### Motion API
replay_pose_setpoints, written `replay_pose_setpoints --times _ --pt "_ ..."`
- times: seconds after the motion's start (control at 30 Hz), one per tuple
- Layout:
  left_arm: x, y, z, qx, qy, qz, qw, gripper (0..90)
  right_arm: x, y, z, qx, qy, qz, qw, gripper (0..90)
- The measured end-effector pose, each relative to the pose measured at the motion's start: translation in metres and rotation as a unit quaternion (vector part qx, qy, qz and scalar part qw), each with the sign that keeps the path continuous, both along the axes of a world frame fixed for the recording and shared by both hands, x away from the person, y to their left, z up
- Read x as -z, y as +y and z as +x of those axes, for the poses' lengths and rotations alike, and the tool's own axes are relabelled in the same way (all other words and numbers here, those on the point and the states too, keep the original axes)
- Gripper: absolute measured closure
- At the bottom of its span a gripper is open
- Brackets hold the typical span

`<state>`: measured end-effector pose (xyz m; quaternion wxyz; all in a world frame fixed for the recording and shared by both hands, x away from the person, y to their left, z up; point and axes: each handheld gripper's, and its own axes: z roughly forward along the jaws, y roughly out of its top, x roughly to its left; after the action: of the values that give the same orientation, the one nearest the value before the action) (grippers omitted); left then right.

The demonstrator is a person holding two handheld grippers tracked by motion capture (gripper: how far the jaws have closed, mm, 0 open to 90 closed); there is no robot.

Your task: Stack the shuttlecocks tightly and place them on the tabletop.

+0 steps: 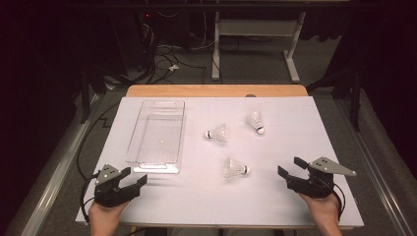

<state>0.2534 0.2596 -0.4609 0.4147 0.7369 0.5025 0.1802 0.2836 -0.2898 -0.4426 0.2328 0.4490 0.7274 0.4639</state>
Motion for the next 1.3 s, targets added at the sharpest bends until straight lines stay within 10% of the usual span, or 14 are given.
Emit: replay_pose_setpoints --times 1.3 --pt "0.0 -0.003 -0.002 0.009 -0.006 -0.003 0.9999 32.2 -0.005 0.067 0.022 -0.076 0.007 0.007 0.9971 28.6"
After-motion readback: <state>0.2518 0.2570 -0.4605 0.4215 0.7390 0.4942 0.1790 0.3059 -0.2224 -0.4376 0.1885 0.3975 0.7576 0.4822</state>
